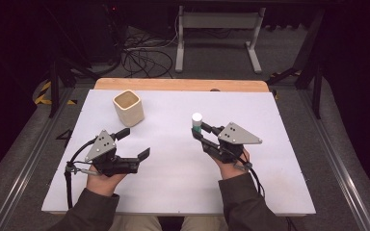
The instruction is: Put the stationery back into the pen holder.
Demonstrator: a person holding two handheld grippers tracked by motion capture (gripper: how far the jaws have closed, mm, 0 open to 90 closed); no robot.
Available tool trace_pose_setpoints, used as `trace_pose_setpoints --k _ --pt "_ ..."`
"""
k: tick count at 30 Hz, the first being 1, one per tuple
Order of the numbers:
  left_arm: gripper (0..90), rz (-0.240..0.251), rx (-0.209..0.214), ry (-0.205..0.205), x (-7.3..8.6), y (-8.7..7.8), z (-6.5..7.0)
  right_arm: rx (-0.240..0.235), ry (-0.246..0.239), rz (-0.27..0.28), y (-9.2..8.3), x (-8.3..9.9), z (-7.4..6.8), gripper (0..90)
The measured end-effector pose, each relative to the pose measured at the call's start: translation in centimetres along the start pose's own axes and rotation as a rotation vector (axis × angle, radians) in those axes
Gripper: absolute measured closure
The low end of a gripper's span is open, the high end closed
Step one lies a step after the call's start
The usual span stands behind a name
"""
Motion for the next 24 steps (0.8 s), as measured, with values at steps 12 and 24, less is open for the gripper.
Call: trace_pose_setpoints --k 12,24 --pt "4.7 0.011 0.009 -0.011 -0.2 -0.6 -0.6 -0.032 0.031 0.045 2.0 -1.5 -0.6 66.1" --pt "4.5 0.005 -0.009 -0.036 0.8 -0.8 -1.9 -0.074 0.046 0.056 5.0 -2.3 -1.4 66.1"
Point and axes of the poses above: each handheld gripper's, and its own axes: y roughly forward along the jaws, x roughly out of its underside, z roughly to its right, the point moved 8 cm from there along y, roughly forward along the jaws, and after that the axes turned 3 degrees about -y, right-handed, at the moved point
